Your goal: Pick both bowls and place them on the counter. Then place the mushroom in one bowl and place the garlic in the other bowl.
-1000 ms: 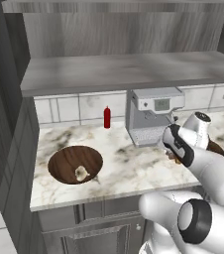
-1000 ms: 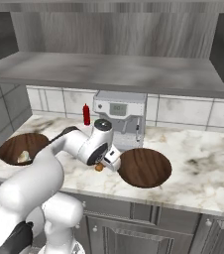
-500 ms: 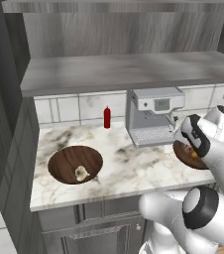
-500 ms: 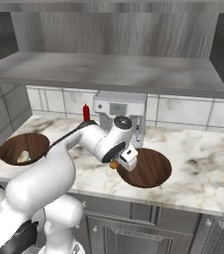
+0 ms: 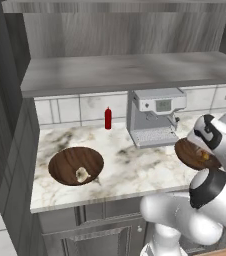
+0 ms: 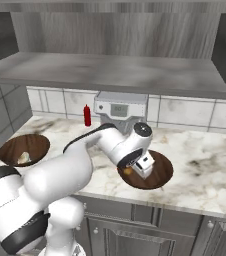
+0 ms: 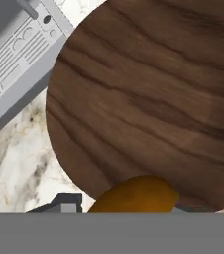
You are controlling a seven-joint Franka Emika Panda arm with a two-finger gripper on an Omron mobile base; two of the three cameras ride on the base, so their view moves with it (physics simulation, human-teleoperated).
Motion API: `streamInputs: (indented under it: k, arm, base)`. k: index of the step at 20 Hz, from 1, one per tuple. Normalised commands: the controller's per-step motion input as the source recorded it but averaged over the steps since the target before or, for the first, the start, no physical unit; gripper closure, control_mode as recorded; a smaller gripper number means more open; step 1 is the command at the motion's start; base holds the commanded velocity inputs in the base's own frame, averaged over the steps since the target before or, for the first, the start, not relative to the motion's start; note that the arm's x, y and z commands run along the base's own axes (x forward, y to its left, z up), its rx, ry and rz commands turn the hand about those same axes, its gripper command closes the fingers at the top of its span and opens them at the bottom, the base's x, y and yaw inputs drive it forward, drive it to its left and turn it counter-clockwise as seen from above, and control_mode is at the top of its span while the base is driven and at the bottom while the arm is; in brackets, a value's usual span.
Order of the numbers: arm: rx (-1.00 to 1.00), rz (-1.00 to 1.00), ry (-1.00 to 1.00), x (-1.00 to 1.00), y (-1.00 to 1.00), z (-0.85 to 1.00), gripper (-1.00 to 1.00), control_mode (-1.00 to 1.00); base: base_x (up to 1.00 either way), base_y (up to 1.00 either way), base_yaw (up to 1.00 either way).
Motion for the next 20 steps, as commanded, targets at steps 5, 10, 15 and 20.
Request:
streamInputs:
  k: [5, 10, 15, 20]
  arm:
    - [0.0, -0.04, 0.0, 0.13, -0.32, -0.49, 1.0, -1.0]
    - [0.0, -0.04, 0.02, 0.27, -0.22, -0.23, 1.0, -1.0]
    - [0.0, -0.01, 0.04, 0.24, -0.12, -0.15, 1.0, -1.0]
    - [0.0, 0.0, 0.06, 0.16, -0.03, -0.22, 1.0, -1.0]
  base:
    - [0.0, 0.0, 0.0]
    - [0.0, 0.0, 0.0]
    - [0.0, 0.0, 0.0]
    - [0.0, 0.0, 0.0]
